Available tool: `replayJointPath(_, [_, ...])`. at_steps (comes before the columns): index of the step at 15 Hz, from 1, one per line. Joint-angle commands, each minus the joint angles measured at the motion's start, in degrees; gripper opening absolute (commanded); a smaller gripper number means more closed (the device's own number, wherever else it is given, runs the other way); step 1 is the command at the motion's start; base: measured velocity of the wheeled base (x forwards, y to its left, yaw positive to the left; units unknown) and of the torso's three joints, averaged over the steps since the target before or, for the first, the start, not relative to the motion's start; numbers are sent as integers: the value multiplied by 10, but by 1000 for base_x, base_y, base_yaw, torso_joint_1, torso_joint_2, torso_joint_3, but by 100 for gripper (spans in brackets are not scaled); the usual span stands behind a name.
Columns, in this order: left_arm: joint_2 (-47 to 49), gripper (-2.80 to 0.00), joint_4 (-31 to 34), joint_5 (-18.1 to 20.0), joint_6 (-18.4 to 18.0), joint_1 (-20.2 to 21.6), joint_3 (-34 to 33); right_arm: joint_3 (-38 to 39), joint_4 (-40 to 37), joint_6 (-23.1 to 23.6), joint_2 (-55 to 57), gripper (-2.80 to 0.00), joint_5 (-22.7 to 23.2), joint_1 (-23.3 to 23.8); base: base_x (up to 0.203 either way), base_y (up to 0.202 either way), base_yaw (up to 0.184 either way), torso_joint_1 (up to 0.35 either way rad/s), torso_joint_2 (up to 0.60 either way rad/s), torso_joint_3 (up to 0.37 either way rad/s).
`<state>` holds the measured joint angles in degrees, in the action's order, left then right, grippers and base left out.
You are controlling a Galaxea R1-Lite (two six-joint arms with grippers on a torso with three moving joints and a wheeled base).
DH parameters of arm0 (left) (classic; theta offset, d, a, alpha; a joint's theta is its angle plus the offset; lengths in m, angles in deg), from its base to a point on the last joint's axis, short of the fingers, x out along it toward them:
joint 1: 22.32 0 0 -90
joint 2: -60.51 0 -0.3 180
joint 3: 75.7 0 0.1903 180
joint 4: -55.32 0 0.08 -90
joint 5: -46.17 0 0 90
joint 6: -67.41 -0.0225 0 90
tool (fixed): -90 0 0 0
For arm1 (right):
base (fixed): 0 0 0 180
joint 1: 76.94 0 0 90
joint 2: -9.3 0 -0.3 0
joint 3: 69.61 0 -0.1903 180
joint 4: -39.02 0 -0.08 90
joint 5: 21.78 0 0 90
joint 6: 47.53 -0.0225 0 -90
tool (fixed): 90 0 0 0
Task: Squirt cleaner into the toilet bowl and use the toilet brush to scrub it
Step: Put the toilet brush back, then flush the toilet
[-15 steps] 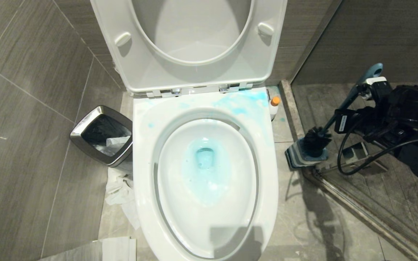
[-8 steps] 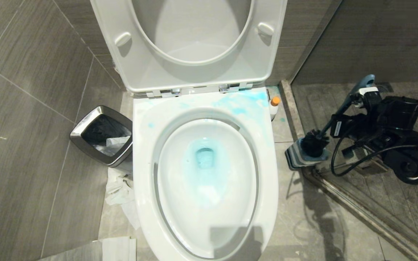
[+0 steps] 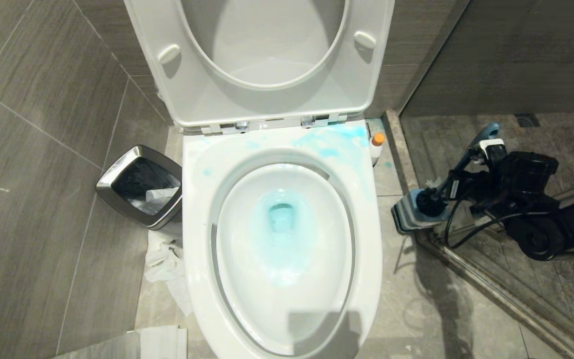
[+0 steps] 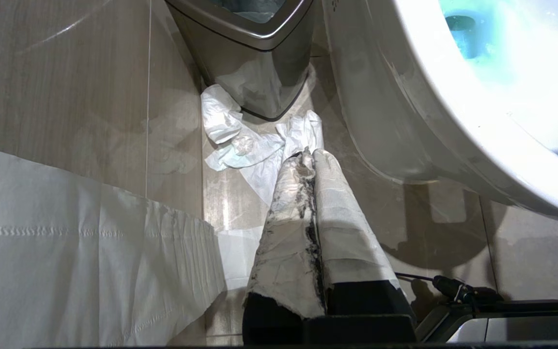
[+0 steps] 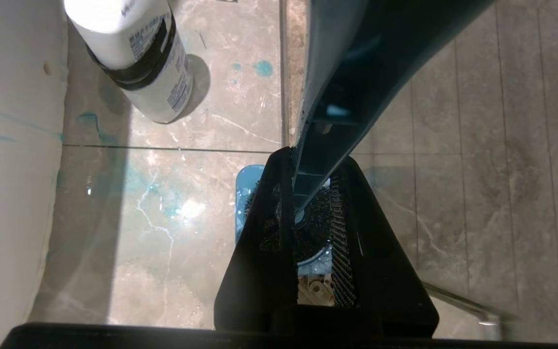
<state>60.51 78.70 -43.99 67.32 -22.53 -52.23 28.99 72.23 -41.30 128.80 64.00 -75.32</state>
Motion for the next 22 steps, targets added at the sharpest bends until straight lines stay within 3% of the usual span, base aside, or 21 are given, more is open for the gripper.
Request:
replayJointPath(1, [1, -280, 0, 0, 0, -1, 0, 5, 25, 7, 44, -280, -1, 4, 0, 0, 0, 0, 0, 0])
replayJointPath(7, [1, -280, 0, 0, 0, 0, 0, 47, 62, 11, 92, -280, 1, 17, 0, 0, 0, 0, 0, 0])
replayJointPath(8, [1, -280, 0, 0, 0, 0, 0, 49, 61, 11, 86, 0, 1, 18, 0, 0, 0, 0, 0, 0])
replayJointPath(10, [1, -280, 0, 0, 0, 0, 0, 68, 53, 20, 65, 0, 1, 22, 0, 0, 0, 0, 0, 0])
replayJointPath(13, [1, -280, 0, 0, 0, -1, 0, 161, 48, 30, 9, 0, 2, 22, 0, 0, 0, 0, 0, 0])
replayJointPath(18, [1, -280, 0, 0, 0, -1, 0, 295, 47, 32, -185, 0, 24, 4, 0, 0, 0, 0, 0, 0])
replayJointPath(19, [1, -280, 0, 0, 0, 0, 0, 310, 45, 32, -234, -280, 34, -3, 0, 0, 0, 0, 0, 0])
replayJointPath(22, [1, -280, 0, 0, 0, -1, 0, 312, 3, 35, -378, -280, 51, -19, 0, 0, 0, 0, 0, 0])
